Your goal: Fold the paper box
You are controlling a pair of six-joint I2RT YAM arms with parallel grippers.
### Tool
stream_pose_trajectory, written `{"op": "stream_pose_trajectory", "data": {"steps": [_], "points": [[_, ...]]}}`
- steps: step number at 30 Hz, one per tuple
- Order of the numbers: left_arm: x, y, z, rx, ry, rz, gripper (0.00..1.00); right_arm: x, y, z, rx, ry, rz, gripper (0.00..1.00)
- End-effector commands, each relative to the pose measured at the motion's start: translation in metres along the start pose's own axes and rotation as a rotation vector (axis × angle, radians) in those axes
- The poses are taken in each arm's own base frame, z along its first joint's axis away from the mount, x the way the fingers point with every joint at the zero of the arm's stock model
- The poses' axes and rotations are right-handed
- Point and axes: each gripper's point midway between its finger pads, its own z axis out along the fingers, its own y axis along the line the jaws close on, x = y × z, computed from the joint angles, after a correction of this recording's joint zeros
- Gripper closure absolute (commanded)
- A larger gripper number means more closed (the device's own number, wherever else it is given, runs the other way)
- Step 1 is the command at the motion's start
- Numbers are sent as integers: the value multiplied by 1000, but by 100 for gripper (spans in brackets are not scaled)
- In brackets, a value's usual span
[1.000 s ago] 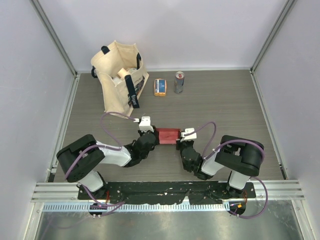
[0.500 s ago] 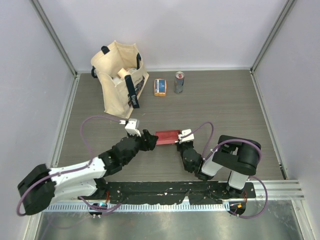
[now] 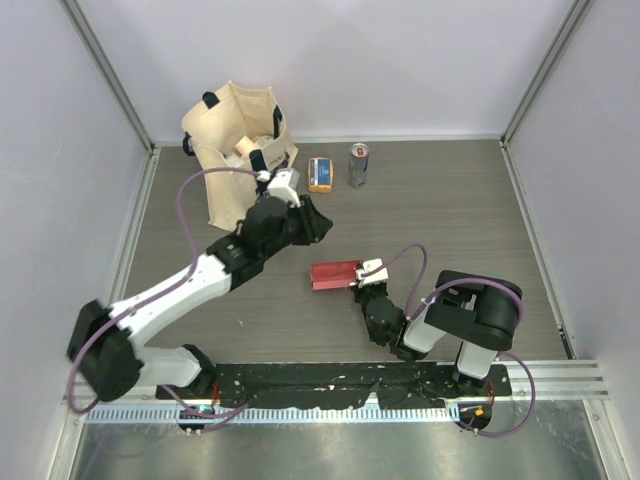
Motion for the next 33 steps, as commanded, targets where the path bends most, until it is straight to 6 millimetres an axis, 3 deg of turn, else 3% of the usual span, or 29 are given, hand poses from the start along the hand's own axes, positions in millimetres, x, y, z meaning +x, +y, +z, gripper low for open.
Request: {"op": "stream_pose_trajectory", "data": {"steps": [1,2,6,10,14,21,22,24,25,28,29,30,31,32,33], "points": [[60,6,33,25,277,-24,66,-36,-2,0,18,-131,170,99],[75,14,44,5,325,-28,67,-37,-2,0,17,-133,174,99],[101,28,55,2,343,-60,70,-41,0,1,11,-140,181,99],[108,33,56,-3,332,-58,70,-41,-3,-1,16,-140,186,97],[120,36,56,6,337,-85,71,-38,-9,-5,34,-131,191,82],[146,23,55,28,340,-82,72,-36,-16,-23,74,-106,165,61],[150,23,53,29,342,-76,73,-36,-12,-28,57,-103,162,53],[155,19,52,30,340,-67,73,-35,-16,-36,65,-92,156,48],[155,20,52,22,334,-68,73,-34,-19,-44,83,-83,155,37],[160,21,52,20,337,-70,73,-41,-21,-60,117,-52,158,22],[163,22,52,19,342,-69,73,-18,-24,-65,115,23,-8,21],[164,21,53,23,342,-69,73,-32,-24,-68,97,36,56,21],[166,21,53,26,346,-68,73,-39,-10,-68,75,71,244,21],[167,20,53,28,349,-67,73,-24,-27,-76,93,126,141,21],[168,20,54,29,348,-69,73,-33,-29,-80,71,139,215,21]]}}
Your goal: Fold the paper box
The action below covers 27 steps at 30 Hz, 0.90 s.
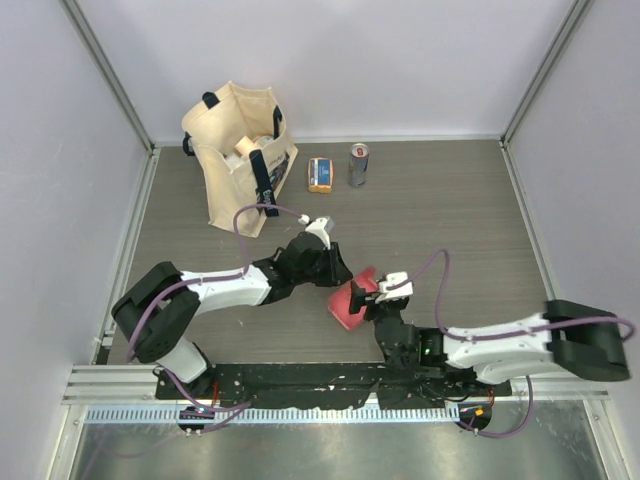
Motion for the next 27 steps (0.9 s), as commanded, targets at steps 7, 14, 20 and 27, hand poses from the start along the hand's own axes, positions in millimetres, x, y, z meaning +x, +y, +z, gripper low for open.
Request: {"op": "stream_pose_trajectory", "data": {"steps": [7,14,20,27], "points": [[8,-11,13,39,-2,5,73,-13,-30,-40,-67,225,287,21],[8,-20,6,39,15,13,71,-10,-59,-45,123,354,501,31],[12,-22,-6,40,42,9,71,23,-92,-22,261,517,485,47],[7,-42,-18,98,52,-15,65,35,-54,-7,30,535,532,48]]}}
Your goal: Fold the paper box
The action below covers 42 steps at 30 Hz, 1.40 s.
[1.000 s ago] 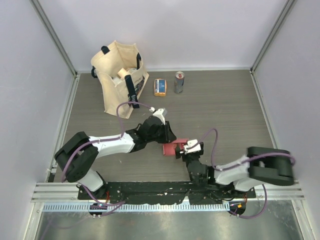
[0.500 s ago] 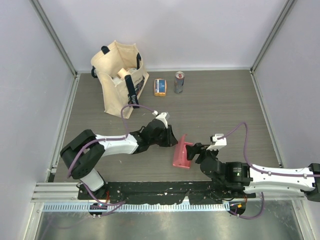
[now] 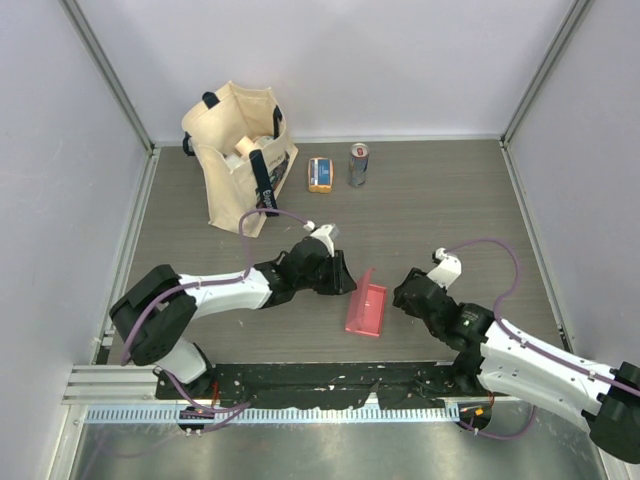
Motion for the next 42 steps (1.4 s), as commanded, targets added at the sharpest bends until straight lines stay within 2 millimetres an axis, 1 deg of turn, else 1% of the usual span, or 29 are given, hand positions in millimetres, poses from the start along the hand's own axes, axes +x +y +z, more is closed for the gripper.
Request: {"op": "stream_pose_trajectory", "data": {"steps": [1,2,3,5,6,8,11,14,15,17,18,20,21,23,24,25,26,27,29,30,32,33,34,36,37,39,40,41,42], "points": [[-18,-31,-17,79,-30,-6,63,6,42,0,-194,51,25,48],[-21,-33,-21,82,-38,-2,61,11,44,1,-207,71,32,50],[-23,-32,-24,71,-45,4,59,19,42,3,-212,94,28,61],[-21,-25,-30,39,-45,31,55,26,49,3,-248,118,64,64],[-20,-24,-36,42,-50,41,54,34,45,6,-249,136,62,64],[-17,-19,-43,36,-54,47,48,42,52,4,-293,169,66,60],[-1,-4,-55,11,-36,24,47,61,56,6,-318,248,70,57],[9,16,-68,-49,-42,13,46,68,60,12,-316,268,114,55],[10,27,-71,-90,-58,12,46,68,58,16,-297,260,138,54],[10,35,-81,-128,-73,17,46,67,54,22,-242,248,206,58],[10,40,-84,-145,-79,25,46,62,54,25,-206,230,307,65],[4,49,-95,-193,-120,29,46,55,60,29,-203,199,407,75],[1,53,-99,-209,-140,30,46,48,65,31,-199,172,477,78],[-10,59,-111,-246,-211,19,44,37,68,37,-167,108,519,79],[-9,65,-114,-263,-225,9,44,33,74,43,-143,91,537,79],[-13,70,-118,-283,-259,-13,44,27,72,49,-106,44,592,79],[-18,66,-126,-258,-297,-30,46,27,77,50,-103,34,613,81],[-11,73,-126,-262,-297,-41,47,29,82,57,-82,32,630,81],[-10,76,-130,-235,-337,-55,49,18,99,64,-79,1,715,83],[-9,78,-131,-233,-345,-60,49,24,102,73,-59,5,712,83],[-10,80,-131,-233,-351,-55,45,23,116,79,-63,9,715,82],[-9,81,-130,-236,-345,-54,44,17,135,80,-90,11,723,82],[-10,81,-130,-237,-344,-49,40,21,139,85,-80,15,712,79],[-10,82,-127,-244,-339,-39,35,15,151,87,-99,1,694,73],[-11,83,-125,-248,-338,-37,32,15,151,88,-100,-4,684,66],[-13,85,-123,-253,-342,-33,30,13,150,86,-107,-18,633,54],[-14,86,-120,-250,-340,-31,30,13,151,83,-117,-15,609,45],[-15,88,-118,-247,-342,-35,31,9,153,76,-141,-15,582,41],[-17,82,-115,-214,-341,-43,34,9,151,73,-154,-20,500,38]]}}
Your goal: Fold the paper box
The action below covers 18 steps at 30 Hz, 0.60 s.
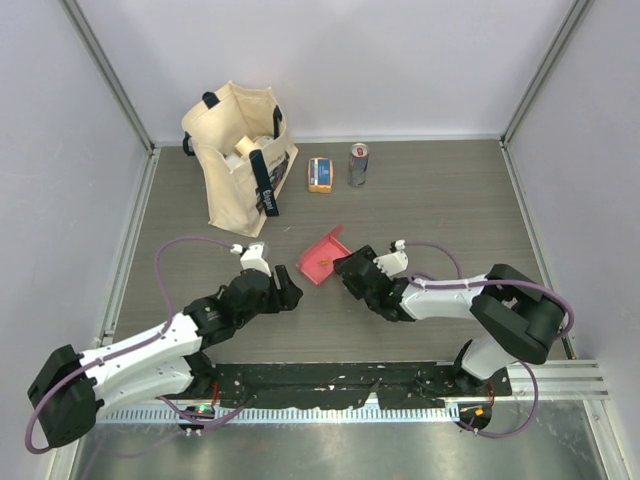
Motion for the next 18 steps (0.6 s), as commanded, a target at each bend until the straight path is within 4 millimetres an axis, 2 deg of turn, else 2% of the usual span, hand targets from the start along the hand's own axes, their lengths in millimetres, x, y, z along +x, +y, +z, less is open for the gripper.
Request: {"op": "stream_pose_trajectory", "data": {"steps": [1,2,3,4,5,6,7,8,9,10,11,12,13,15,16,17,18], "points": [[-14,-13,12,56,-42,-19,40,-14,20,-17,-95,-46,-158,29],[-13,-13,14,53,-36,-21,43,-20,21,-26,-125,-43,-192,24],[-16,-18,17,66,-47,-27,44,-21,24,-30,-175,-29,-331,20],[-11,-14,23,45,-22,-26,48,-34,23,-31,-187,-40,-377,20],[-15,-14,26,37,-25,-37,51,-43,20,-34,-201,-44,-417,20],[-16,-13,29,24,-24,-53,54,-56,7,-30,-154,-40,-455,21],[-15,-8,33,0,-18,-66,62,-57,4,-31,-169,25,-481,27],[-17,2,40,-44,-10,-95,66,-84,-6,-21,-156,3,-472,31],[-14,10,44,-78,10,-122,71,-88,5,-21,-225,38,-474,35],[-14,15,48,-99,19,-165,74,-83,6,-21,-266,114,-521,39],[-8,25,53,-124,53,-196,78,-100,11,-15,-270,108,-510,41],[-10,25,57,-112,51,-220,81,-101,8,-7,-257,139,-519,42],[-10,25,61,-105,55,-245,84,-106,9,-2,-262,150,-545,48],[-9,28,69,-102,65,-261,85,-114,28,6,-312,145,-562,50],[-9,29,72,-107,71,-263,85,-109,18,19,-279,177,-572,54],[-17,26,75,-104,60,-260,85,-109,30,25,-307,187,-593,56],[-14,30,79,-117,70,-259,85,-103,32,33,-321,219,-595,59]]}}
